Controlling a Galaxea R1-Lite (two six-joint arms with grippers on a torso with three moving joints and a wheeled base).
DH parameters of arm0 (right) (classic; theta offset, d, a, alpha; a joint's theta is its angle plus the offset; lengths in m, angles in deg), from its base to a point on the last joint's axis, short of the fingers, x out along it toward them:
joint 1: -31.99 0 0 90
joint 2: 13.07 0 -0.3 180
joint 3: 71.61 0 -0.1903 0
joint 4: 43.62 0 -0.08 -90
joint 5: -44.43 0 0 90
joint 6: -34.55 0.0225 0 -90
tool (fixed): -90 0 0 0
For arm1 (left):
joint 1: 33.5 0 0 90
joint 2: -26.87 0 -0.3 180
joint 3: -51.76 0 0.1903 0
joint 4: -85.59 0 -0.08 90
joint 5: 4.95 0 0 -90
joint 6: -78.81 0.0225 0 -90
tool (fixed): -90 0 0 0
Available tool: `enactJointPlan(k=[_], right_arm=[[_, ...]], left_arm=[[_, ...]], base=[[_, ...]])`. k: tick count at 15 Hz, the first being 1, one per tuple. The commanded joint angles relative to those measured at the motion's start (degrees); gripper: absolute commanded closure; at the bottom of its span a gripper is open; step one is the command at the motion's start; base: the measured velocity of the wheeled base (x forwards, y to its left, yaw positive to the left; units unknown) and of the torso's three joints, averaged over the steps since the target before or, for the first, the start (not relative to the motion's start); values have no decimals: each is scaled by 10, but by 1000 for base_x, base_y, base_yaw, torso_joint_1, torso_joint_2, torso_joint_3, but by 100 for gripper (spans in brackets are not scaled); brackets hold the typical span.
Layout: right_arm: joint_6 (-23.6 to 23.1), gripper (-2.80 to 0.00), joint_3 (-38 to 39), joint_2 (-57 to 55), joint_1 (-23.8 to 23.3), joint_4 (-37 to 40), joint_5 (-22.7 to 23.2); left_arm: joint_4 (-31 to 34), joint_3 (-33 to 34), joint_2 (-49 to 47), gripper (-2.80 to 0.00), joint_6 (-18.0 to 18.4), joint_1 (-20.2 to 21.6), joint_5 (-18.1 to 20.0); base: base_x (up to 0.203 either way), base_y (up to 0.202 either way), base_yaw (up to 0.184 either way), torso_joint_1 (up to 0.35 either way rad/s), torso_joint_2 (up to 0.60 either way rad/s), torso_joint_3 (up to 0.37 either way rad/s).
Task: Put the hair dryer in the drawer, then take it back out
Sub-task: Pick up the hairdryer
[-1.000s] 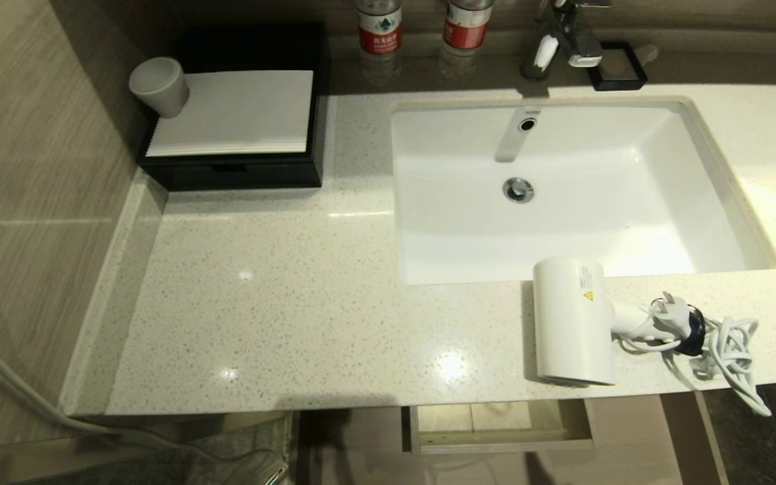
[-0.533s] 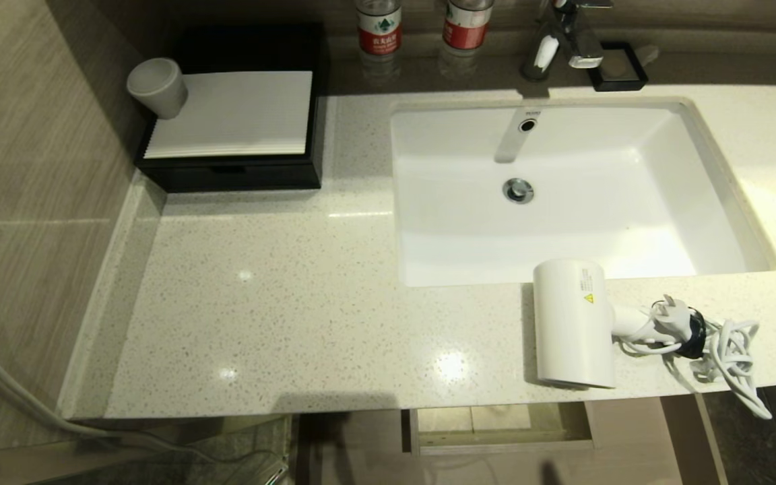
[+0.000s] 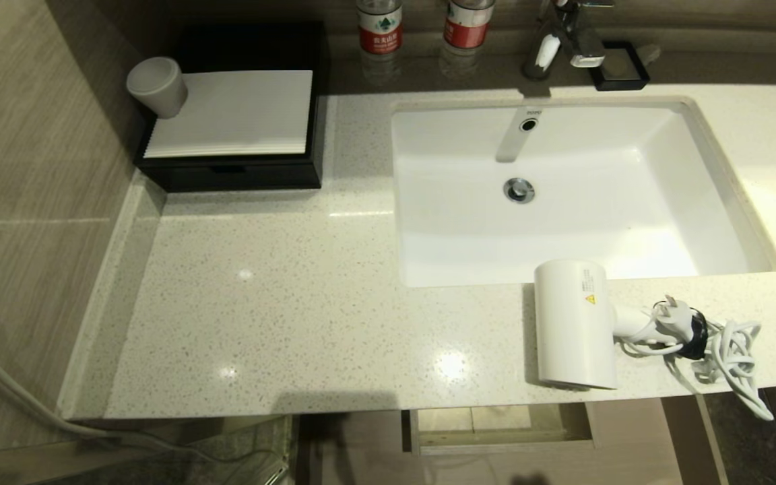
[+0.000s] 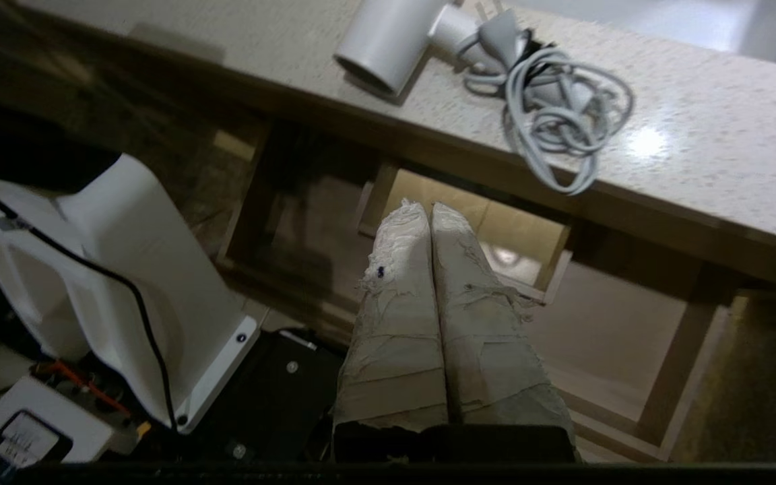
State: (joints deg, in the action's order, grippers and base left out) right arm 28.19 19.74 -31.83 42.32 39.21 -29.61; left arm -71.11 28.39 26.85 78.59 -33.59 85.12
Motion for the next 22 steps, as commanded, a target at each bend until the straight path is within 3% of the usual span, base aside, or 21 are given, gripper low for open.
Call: enactJointPlan(k=[1, 3, 6, 10, 17, 22], right_arm=[[10, 0, 59, -33, 60, -13, 10], [35, 0, 88, -58, 83, -14, 12], [31, 0, 188, -67, 126, -33, 21], [14, 0, 308, -110, 149, -191, 21], [-22, 0, 337, -153, 148, -278, 10], [-58, 0, 367, -192, 146, -352, -55]], left_arm=[[0, 0, 0, 0, 0, 0, 0], [0, 1, 0, 0, 0, 0, 0], [0, 1, 0, 0, 0, 0, 0], [0, 1, 0, 0, 0, 0, 0], [0, 0, 0, 0, 0, 0, 0], [0, 0, 0, 0, 0, 0, 0]], base=[[0, 0, 0, 0, 0, 0], [0, 0, 0, 0, 0, 0], [0, 0, 0, 0, 0, 0], [0, 0, 0, 0, 48, 27], [0, 0, 0, -41, 91, 54], [0, 0, 0, -18, 31, 16]])
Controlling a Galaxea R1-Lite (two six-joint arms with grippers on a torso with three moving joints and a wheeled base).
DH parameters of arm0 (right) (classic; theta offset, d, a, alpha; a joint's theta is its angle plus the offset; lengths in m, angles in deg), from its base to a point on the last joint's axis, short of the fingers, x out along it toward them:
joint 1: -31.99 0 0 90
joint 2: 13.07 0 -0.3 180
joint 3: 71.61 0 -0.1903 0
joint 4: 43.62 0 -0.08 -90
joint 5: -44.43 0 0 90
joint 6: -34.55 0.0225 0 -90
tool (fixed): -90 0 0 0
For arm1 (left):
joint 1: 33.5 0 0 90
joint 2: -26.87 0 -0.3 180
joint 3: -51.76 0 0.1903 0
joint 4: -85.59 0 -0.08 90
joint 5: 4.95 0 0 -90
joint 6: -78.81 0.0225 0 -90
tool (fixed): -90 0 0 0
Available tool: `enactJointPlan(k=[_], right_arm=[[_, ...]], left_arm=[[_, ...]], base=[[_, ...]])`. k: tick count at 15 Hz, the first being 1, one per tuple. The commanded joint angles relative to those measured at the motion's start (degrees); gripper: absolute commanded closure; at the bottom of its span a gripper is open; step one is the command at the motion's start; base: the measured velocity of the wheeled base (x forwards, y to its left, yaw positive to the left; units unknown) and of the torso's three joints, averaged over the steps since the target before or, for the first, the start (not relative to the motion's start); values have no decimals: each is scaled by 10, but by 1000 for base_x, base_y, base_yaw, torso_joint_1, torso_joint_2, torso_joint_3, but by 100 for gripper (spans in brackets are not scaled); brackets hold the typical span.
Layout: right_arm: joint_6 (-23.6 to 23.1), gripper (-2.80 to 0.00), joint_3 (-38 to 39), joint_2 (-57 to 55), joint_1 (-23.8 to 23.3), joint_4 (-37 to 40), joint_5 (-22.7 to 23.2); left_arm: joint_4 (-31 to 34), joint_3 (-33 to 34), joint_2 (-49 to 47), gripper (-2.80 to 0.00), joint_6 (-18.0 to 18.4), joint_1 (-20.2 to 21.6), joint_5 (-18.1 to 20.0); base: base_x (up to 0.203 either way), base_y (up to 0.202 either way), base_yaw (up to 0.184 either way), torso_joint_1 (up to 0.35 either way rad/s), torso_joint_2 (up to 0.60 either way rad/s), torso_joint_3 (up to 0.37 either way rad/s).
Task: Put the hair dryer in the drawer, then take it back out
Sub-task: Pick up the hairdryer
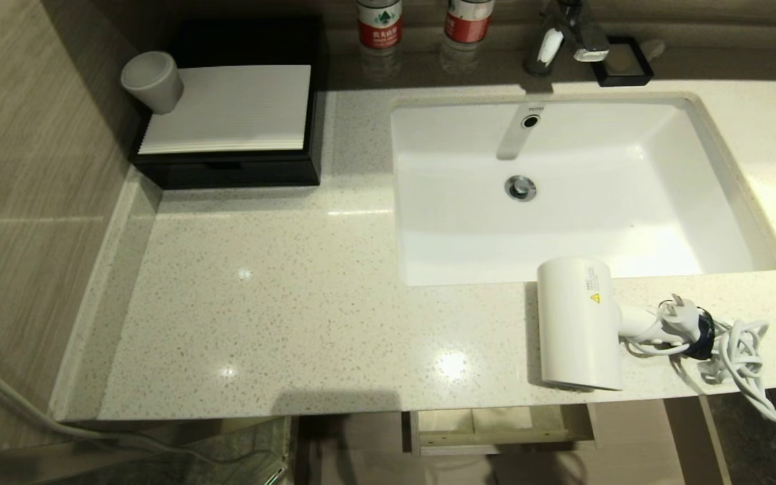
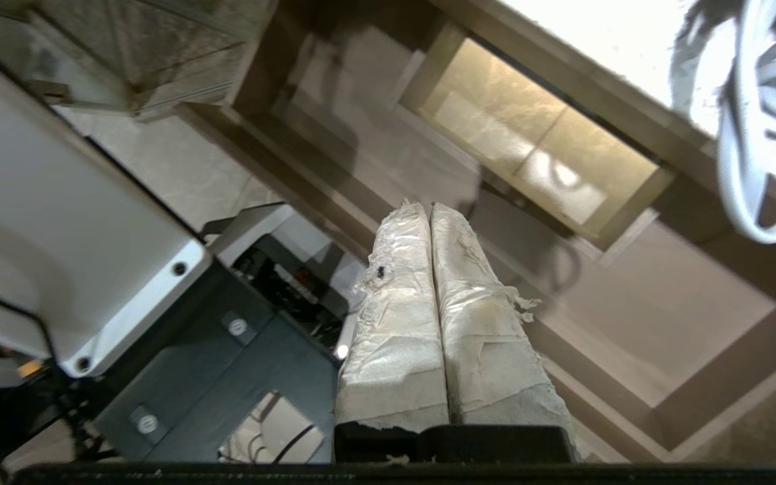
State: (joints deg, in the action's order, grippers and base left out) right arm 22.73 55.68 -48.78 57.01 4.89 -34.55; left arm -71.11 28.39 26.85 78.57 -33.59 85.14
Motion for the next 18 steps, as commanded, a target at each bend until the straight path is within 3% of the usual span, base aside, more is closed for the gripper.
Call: enactJointPlan(k=[1, 2, 5, 7, 9, 11, 14, 18], right_arm=[[-5, 0, 14, -34, -2, -24, -16], [-3, -280, 24, -44, -9, -50, -23], [-33, -280, 47, -78, -26, -112, -94], [-38, -280, 52, -101, -26, -188, -108], [-43, -280, 52, -101, -27, -203, -113], [-51, -280, 47, -102, -47, -218, -108], [-110, -280, 38, -90, -68, -228, -91], [-150, -280, 36, -99, -127, -272, -13]], left_arm=[[0, 1, 0, 0, 0, 0, 0], [0, 1, 0, 0, 0, 0, 0], [0, 0, 0, 0, 0, 0, 0], [0, 1, 0, 0, 0, 0, 0], [0, 1, 0, 0, 0, 0, 0], [0, 0, 0, 0, 0, 0, 0], [0, 1, 0, 0, 0, 0, -1], [0, 0, 0, 0, 0, 0, 0]], base=[[0, 0, 0, 0, 0, 0], [0, 0, 0, 0, 0, 0], [0, 0, 0, 0, 0, 0], [0, 0, 0, 0, 0, 0], [0, 0, 0, 0, 0, 0], [0, 0, 0, 0, 0, 0], [0, 0, 0, 0, 0, 0], [0, 0, 0, 0, 0, 0]])
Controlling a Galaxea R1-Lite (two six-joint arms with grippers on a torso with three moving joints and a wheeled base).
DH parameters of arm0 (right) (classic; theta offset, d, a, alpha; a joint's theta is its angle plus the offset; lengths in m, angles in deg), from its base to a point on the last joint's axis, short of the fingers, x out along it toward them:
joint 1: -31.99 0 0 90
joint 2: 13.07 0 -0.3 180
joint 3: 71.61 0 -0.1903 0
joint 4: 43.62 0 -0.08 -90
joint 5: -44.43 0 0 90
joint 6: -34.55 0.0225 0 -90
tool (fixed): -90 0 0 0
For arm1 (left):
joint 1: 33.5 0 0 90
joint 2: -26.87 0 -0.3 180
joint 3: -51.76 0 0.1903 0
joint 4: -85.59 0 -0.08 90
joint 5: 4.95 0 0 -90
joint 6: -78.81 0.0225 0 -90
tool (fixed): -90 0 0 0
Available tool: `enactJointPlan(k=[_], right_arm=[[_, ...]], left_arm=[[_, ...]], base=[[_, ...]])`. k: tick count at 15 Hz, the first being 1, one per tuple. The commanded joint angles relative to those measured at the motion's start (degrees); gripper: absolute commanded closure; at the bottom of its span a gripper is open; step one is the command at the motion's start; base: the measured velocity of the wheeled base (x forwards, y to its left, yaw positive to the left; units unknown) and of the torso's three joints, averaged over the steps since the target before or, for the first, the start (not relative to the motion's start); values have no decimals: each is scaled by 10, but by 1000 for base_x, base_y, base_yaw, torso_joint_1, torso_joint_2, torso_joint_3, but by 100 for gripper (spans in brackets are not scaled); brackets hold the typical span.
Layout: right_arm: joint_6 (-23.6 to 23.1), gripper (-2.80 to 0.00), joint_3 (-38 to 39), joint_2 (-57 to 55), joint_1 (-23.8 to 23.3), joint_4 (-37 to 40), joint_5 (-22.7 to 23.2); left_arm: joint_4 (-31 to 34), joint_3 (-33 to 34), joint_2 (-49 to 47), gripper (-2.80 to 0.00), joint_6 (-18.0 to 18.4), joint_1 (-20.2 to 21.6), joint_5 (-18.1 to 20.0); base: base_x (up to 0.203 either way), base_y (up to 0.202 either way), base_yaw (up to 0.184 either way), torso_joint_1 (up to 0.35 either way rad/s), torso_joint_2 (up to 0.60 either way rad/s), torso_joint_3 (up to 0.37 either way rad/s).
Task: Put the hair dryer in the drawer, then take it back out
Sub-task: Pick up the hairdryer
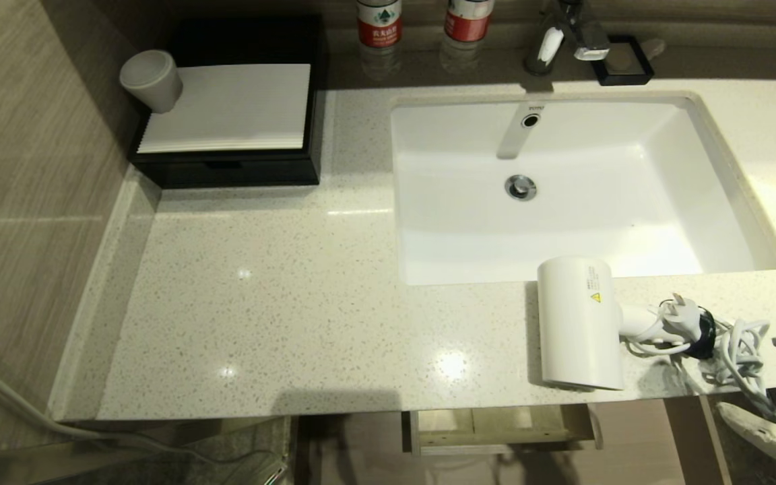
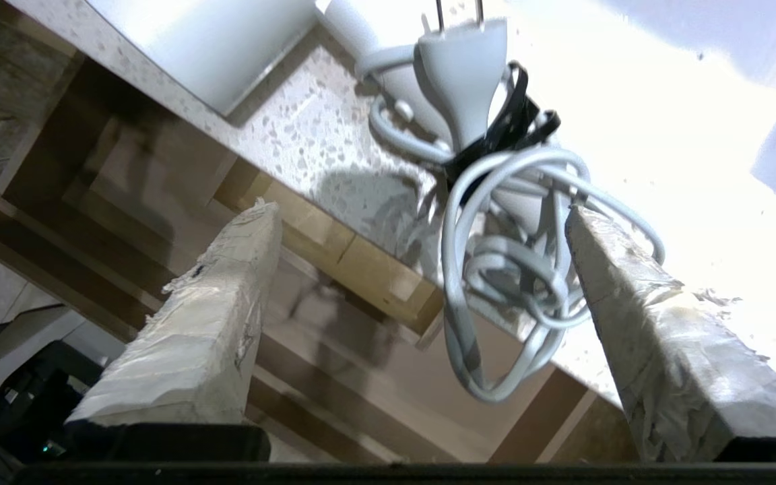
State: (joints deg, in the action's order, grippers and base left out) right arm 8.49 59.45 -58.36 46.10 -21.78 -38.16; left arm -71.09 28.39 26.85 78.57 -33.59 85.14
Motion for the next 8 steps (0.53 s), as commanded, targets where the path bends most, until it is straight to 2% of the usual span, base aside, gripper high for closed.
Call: enactJointPlan(k=[1, 3, 5, 8], right_arm=[[-34, -280, 0, -12, -28, -21, 44], [-85, -280, 6, -31, -58, -44, 92], [-114, -280, 6, -53, -72, -48, 124], [-155, -280, -6, -89, -82, -49, 130]], left_arm=[[0, 0, 0, 0, 0, 0, 0], [0, 0, 0, 0, 0, 0, 0], [0, 0, 0, 0, 0, 0, 0], [0, 0, 0, 0, 0, 0, -1]], base=[[0, 0, 0, 0, 0, 0], [0, 0, 0, 0, 0, 0], [0, 0, 0, 0, 0, 0], [0, 0, 0, 0, 0, 0]])
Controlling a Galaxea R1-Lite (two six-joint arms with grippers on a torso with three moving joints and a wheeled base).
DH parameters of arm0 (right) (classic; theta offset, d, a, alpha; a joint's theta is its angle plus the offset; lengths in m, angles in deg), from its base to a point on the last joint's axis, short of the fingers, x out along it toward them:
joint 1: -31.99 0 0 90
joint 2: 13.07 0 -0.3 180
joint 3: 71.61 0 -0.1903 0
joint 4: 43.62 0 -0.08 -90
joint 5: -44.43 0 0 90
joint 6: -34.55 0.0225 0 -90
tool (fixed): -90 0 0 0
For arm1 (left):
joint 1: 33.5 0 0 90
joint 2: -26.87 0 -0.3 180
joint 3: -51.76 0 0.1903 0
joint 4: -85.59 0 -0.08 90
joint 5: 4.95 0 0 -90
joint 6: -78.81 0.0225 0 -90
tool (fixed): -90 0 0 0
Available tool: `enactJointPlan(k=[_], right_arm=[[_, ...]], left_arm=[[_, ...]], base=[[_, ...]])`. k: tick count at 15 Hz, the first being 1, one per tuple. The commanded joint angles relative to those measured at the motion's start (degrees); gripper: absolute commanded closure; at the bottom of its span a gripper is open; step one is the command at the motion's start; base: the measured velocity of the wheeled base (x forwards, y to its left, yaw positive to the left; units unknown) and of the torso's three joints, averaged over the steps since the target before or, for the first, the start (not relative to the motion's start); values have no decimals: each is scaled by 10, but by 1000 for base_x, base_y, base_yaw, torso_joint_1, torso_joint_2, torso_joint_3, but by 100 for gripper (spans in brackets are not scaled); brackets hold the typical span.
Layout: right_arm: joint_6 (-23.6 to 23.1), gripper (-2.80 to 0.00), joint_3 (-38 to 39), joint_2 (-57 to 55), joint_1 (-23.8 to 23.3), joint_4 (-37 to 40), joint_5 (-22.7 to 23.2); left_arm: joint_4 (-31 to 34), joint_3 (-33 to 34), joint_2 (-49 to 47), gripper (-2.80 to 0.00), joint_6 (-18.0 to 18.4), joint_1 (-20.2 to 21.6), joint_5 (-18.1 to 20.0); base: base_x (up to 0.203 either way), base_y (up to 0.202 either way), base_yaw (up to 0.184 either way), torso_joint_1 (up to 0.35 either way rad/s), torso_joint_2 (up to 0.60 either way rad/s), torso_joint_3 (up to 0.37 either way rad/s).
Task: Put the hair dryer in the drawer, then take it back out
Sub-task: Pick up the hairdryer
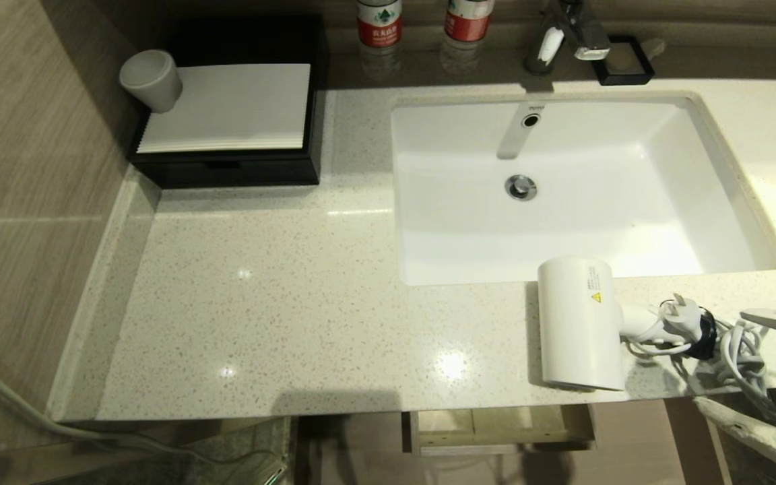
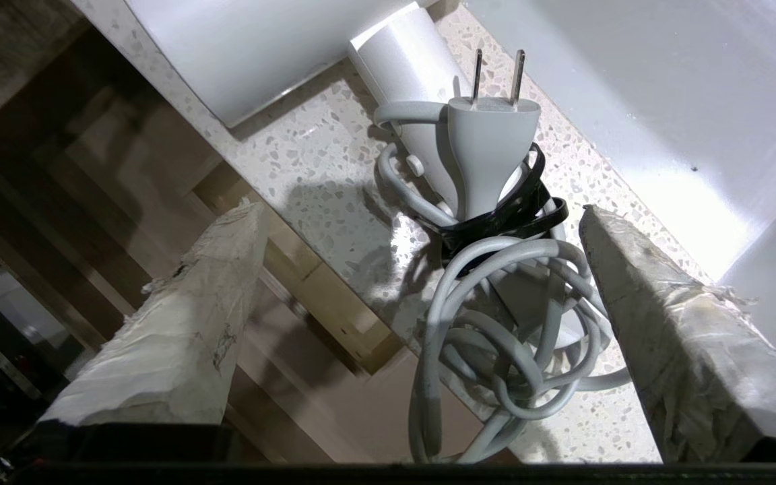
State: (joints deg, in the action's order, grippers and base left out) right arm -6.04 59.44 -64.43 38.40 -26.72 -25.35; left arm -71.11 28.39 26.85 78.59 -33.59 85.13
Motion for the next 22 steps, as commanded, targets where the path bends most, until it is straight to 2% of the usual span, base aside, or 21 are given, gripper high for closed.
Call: enactJointPlan(k=[1, 4, 8, 15, 18, 22], right_arm=[[-13, -280, -12, -37, -6, 3, 2], [-27, -280, -27, -70, -6, -2, 9], [-48, -280, -48, -114, -22, -2, 42], [-45, -280, -66, -185, -35, -9, 74], [-41, -280, -72, -209, -38, -5, 113], [-41, -280, -69, -216, -46, -3, 115]], left_arm=[[0, 0, 0, 0, 0, 0, 0], [0, 0, 0, 0, 0, 0, 0], [0, 0, 0, 0, 0, 0, 0], [0, 0, 0, 0, 0, 0, 0], [0, 1, 0, 0, 0, 0, 0], [0, 0, 0, 0, 0, 0, 0]], base=[[0, 0, 0, 0, 0, 0], [0, 0, 0, 0, 0, 0], [0, 0, 0, 0, 0, 0], [0, 0, 0, 0, 0, 0], [0, 0, 0, 0, 0, 0], [0, 0, 0, 0, 0, 0]])
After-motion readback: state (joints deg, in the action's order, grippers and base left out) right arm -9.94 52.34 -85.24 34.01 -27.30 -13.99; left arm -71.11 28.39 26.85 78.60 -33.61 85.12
